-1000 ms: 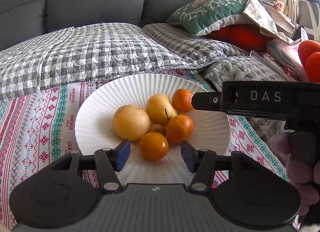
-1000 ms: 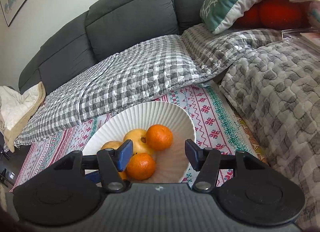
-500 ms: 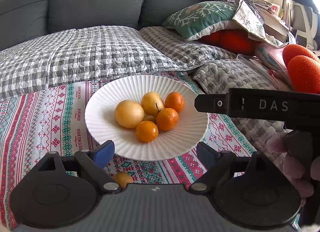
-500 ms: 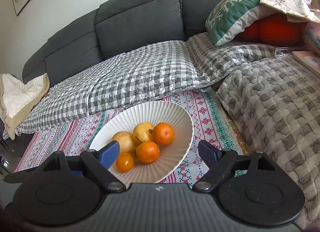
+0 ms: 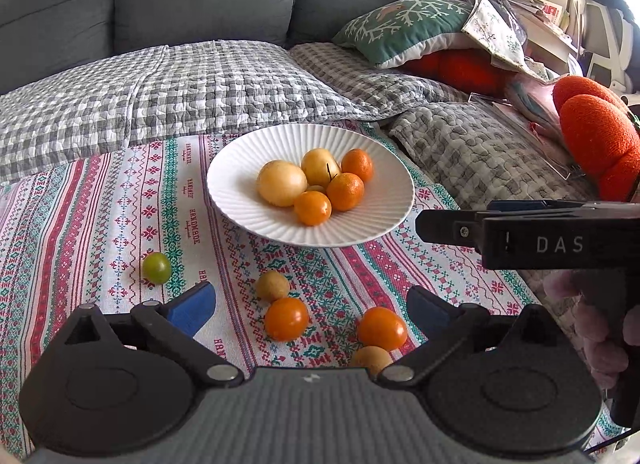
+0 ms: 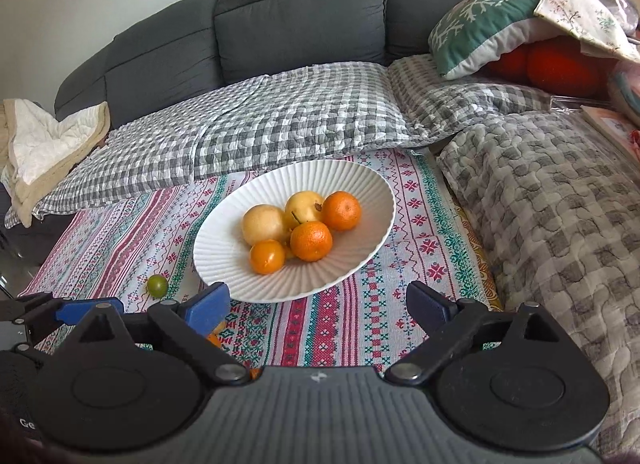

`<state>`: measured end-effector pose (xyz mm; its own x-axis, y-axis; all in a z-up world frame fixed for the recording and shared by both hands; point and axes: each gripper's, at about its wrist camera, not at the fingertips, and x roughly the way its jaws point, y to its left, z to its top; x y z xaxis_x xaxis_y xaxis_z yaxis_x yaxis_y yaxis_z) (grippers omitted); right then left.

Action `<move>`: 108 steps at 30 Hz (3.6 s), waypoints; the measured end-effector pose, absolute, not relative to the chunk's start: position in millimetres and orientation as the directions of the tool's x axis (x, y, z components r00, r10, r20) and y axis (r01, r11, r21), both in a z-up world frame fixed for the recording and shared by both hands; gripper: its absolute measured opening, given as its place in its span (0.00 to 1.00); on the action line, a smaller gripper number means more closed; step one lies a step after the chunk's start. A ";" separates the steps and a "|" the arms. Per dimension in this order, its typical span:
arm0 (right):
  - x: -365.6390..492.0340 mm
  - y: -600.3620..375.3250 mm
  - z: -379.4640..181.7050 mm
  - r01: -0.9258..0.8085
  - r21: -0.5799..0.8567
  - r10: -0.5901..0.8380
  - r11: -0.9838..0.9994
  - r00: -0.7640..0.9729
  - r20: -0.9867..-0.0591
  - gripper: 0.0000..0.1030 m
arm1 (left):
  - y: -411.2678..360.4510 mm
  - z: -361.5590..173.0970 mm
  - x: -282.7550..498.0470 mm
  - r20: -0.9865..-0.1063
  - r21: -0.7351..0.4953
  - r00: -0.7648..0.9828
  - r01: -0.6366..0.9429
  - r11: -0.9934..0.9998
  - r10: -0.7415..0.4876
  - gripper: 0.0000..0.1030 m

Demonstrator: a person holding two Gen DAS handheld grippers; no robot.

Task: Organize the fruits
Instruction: 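Withdraw both tools from the bowl back toward the fruits on the cloth, then grasp a dark yellow tomato with the left tool while the right tool grasps a green one, then carry both small fruits into the white bowl and open both tools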

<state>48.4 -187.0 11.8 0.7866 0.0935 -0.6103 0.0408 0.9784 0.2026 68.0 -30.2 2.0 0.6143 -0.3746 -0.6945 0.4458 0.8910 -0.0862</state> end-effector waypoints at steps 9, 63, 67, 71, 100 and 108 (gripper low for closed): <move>22.2 -178.9 3.4 -0.009 0.144 0.095 0.990 0.789 -0.607 0.94 | -5.8 -9.0 52.9 -0.719 -0.039 0.612 0.437 0.899 -0.329 0.97; -7.4 -82.9 -56.2 -0.369 0.060 0.318 0.928 0.695 -0.645 0.71 | 56.0 -57.9 29.7 -0.644 -0.027 0.644 0.520 0.854 -0.412 0.49; -5.5 -80.4 -56.0 -0.364 0.052 0.310 0.930 0.699 -0.645 0.63 | 56.6 -57.3 31.1 -0.645 -0.033 0.645 0.511 0.859 -0.409 0.46; -3.1 -78.2 -55.4 -0.365 0.047 0.307 0.930 0.698 -0.647 0.55 | 56.0 -56.5 31.5 -0.647 -0.037 0.645 0.506 0.861 -0.407 0.42; -1.9 -81.3 -47.6 -0.371 0.049 0.316 0.927 0.705 -0.635 0.25 | 48.4 -47.9 33.8 -0.650 -0.058 0.628 0.519 0.853 -0.427 0.28; 2.2 -87.6 -37.5 -0.348 0.058 0.308 0.936 0.729 -0.612 0.25 | 37.9 -39.1 36.1 -0.654 -0.063 0.629 0.509 0.858 -0.421 0.28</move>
<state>2.2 -87.6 -37.5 0.7285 0.3082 -0.6117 -0.3475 0.9359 0.0576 36.1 37.9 -39.1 0.6288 -0.4205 -0.6541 0.5090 0.8585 -0.0626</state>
